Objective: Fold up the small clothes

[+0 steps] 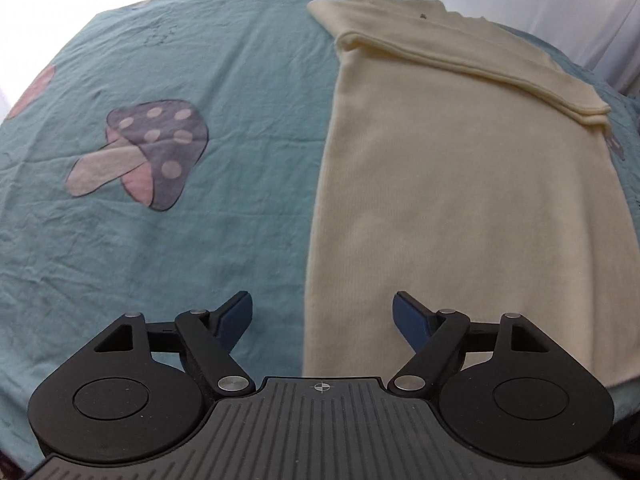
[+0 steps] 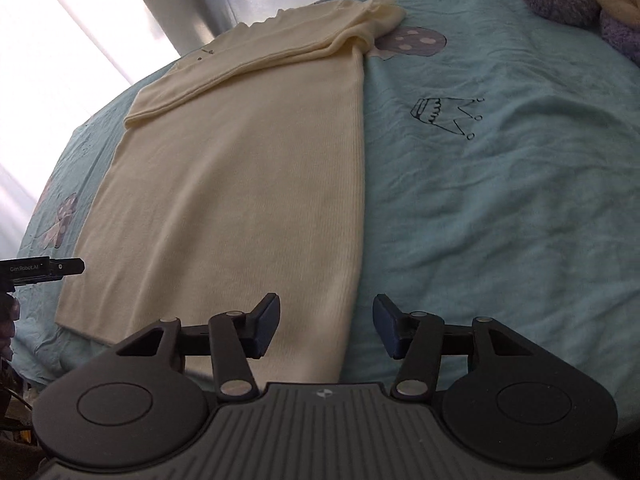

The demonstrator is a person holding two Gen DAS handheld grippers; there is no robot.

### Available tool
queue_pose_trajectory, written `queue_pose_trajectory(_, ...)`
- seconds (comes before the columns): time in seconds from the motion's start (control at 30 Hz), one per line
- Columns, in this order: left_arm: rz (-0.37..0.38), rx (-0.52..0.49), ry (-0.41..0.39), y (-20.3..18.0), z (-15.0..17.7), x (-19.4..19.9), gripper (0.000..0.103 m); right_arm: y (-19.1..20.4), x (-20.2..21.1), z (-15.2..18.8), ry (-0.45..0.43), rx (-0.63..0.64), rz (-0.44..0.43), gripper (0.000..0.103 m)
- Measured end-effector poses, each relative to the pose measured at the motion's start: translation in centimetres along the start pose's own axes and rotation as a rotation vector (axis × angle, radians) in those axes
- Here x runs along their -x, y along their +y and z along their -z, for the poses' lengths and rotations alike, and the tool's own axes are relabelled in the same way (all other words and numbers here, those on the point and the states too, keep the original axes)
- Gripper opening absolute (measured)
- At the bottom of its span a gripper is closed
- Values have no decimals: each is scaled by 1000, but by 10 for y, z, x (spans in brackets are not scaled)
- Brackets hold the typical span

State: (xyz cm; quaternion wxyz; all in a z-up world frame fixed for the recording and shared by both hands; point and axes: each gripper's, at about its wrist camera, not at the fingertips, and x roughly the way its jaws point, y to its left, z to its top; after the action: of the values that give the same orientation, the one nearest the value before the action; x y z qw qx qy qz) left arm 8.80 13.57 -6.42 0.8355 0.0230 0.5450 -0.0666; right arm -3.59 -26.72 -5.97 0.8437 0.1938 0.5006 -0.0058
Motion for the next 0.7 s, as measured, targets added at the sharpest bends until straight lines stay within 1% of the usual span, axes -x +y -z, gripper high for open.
queue_pose_trajectory(0.03, 6, 8, 12, 3, 1, 1, 73, -2, 2, 3, 2, -11, -3, 45)
queue_pose_trajectory(0.07, 23, 18, 19, 6, 2, 1, 72, -6, 5, 6, 7, -27, -15, 43)
queue_pose_trajectory(0.13, 57, 40, 33, 7, 4, 4, 67, -11, 6, 8, 18, -63, -60, 35)
queue_pose_trajectory(0.17, 89, 44, 44, 8, 5, 4, 62, -11, 3, 7, 25, -76, -79, 33)
queue_pose_trajectory(0.2, 114, 41, 50, 7, 5, 5, 61, -11, 3, 8, 31, -79, -92, 31)
queue_pose_trajectory(0.23, 125, 36, 55, 7, 6, 5, 60, -11, 2, 8, 34, -79, -103, 29)
queue_pose_trajectory(0.3, 135, 24, 60, 8, 9, 8, 56, -10, 2, 10, 38, -78, -119, 27)
queue_pose_trajectory(0.33, 143, 32, 64, 10, 9, 8, 49, -10, 2, 11, 37, -79, -122, 23)
queue_pose_trajectory(0.37, 157, 47, 71, 12, 10, 9, 38, -10, 2, 11, 39, -79, -120, 21)
queue_pose_trajectory(0.43, 185, 69, 87, 16, 11, 8, 30, -13, 1, 10, 48, -94, -129, 12)
queue_pose_trajectory(0.47, 196, 70, 93, 16, 12, 9, 22, -14, 1, 10, 57, -106, -140, 12)
queue_pose_trajectory(0.5, 203, 67, 98, 16, 12, 9, 19, -15, -1, 10, 65, -114, -145, 10)
queue_pose_trajectory(0.53, 208, 66, 102, 17, 12, 9, 17, -15, -2, 9, 64, -113, -144, 10)
queue_pose_trajectory(0.63, 239, 58, 108, 18, 10, 7, 18, -11, -2, 8, 75, -99, -130, 11)
queue_pose_trajectory(0.67, 252, 54, 117, 17, 10, 6, 26, -10, -2, 8, 80, -95, -125, 11)
queue_pose_trajectory(0.7, 271, 48, 127, 17, 10, 6, 30, -8, -2, 7, 83, -87, -119, 11)
